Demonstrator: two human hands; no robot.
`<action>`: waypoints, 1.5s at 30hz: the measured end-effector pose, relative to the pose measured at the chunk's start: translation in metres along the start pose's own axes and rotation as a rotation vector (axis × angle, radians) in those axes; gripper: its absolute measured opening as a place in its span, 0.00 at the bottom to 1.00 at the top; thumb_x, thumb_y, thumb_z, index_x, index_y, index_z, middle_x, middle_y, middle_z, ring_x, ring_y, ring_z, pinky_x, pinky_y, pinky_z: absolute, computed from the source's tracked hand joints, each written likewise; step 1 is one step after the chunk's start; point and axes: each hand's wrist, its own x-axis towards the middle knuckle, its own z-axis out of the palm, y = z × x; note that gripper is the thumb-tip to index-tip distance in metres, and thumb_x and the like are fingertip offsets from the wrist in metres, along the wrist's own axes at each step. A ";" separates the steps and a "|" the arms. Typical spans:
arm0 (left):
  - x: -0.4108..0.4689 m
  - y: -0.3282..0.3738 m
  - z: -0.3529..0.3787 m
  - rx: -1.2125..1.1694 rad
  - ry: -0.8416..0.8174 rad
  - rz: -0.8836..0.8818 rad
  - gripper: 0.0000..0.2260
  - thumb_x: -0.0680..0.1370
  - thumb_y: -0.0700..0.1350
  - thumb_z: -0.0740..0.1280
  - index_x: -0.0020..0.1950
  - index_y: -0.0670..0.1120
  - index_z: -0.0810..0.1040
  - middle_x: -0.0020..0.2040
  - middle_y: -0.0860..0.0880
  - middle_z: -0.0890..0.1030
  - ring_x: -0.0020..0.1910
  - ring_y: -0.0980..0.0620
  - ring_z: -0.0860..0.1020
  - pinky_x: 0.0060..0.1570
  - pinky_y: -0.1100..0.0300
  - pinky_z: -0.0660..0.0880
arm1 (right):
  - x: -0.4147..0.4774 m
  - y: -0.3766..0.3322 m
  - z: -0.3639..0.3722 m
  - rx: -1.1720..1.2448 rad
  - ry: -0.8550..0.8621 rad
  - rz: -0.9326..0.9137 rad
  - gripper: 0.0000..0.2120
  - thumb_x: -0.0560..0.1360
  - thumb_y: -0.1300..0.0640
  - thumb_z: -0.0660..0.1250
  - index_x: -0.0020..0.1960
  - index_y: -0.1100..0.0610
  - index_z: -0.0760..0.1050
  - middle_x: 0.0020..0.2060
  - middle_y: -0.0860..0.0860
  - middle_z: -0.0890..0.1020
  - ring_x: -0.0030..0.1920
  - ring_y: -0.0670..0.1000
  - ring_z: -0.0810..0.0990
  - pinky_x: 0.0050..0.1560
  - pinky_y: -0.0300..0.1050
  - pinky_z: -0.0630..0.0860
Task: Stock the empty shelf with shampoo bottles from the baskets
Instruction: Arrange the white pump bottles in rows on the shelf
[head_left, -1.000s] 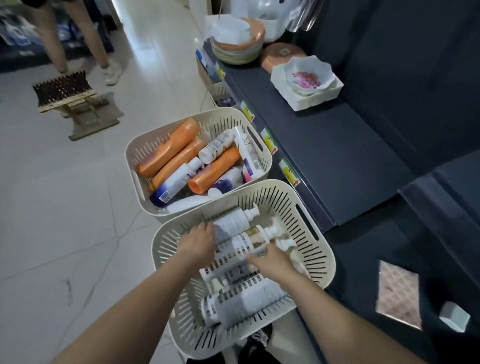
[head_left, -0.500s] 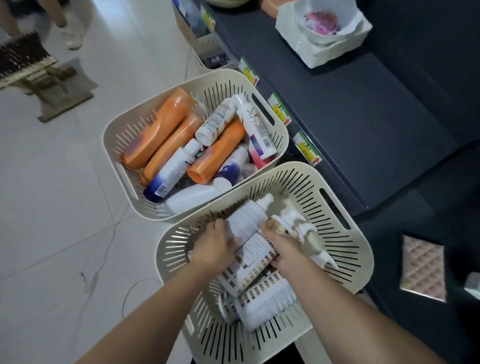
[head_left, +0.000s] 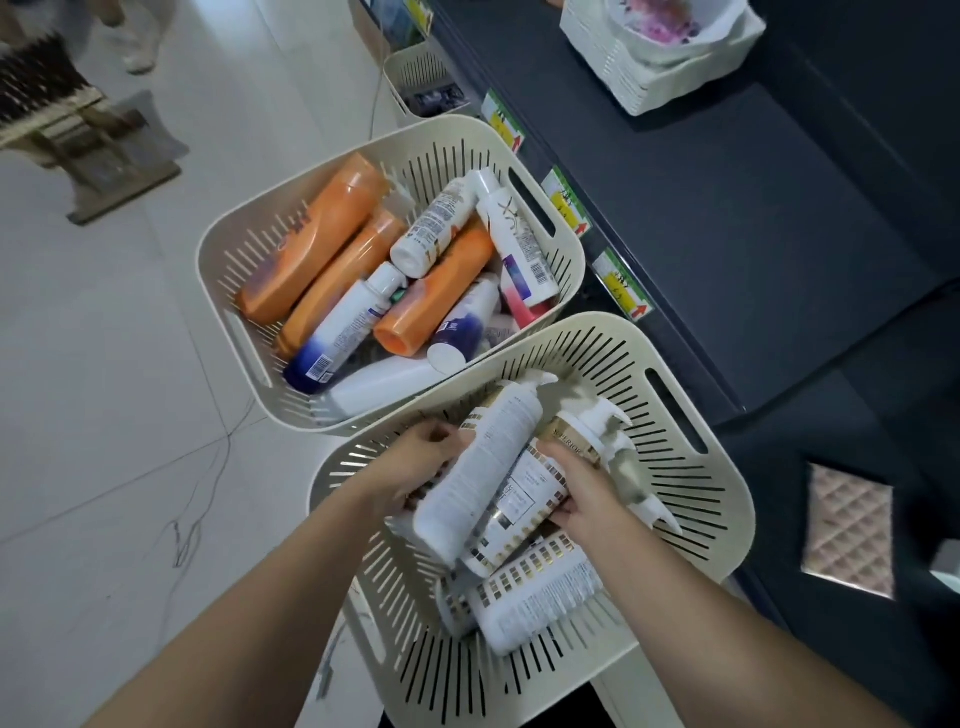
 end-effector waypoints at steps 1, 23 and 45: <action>-0.002 0.002 -0.002 -0.099 -0.089 -0.088 0.19 0.74 0.54 0.72 0.58 0.43 0.76 0.47 0.43 0.84 0.44 0.43 0.82 0.46 0.48 0.79 | -0.001 0.001 -0.001 0.005 -0.012 -0.008 0.24 0.64 0.59 0.80 0.57 0.57 0.78 0.46 0.56 0.86 0.45 0.57 0.85 0.43 0.51 0.82; -0.056 0.042 0.015 -0.315 -0.327 -0.051 0.25 0.69 0.64 0.67 0.49 0.44 0.86 0.51 0.39 0.84 0.48 0.42 0.84 0.46 0.49 0.81 | -0.086 -0.034 -0.052 -0.076 -0.134 -0.545 0.21 0.65 0.59 0.80 0.55 0.52 0.78 0.46 0.49 0.87 0.47 0.51 0.87 0.45 0.49 0.82; -0.240 0.155 0.167 0.041 -0.623 0.622 0.47 0.46 0.48 0.86 0.62 0.39 0.74 0.53 0.38 0.83 0.51 0.40 0.83 0.43 0.51 0.81 | -0.290 -0.013 -0.258 0.039 0.125 -1.094 0.34 0.51 0.47 0.82 0.55 0.42 0.74 0.51 0.45 0.85 0.52 0.46 0.84 0.52 0.49 0.82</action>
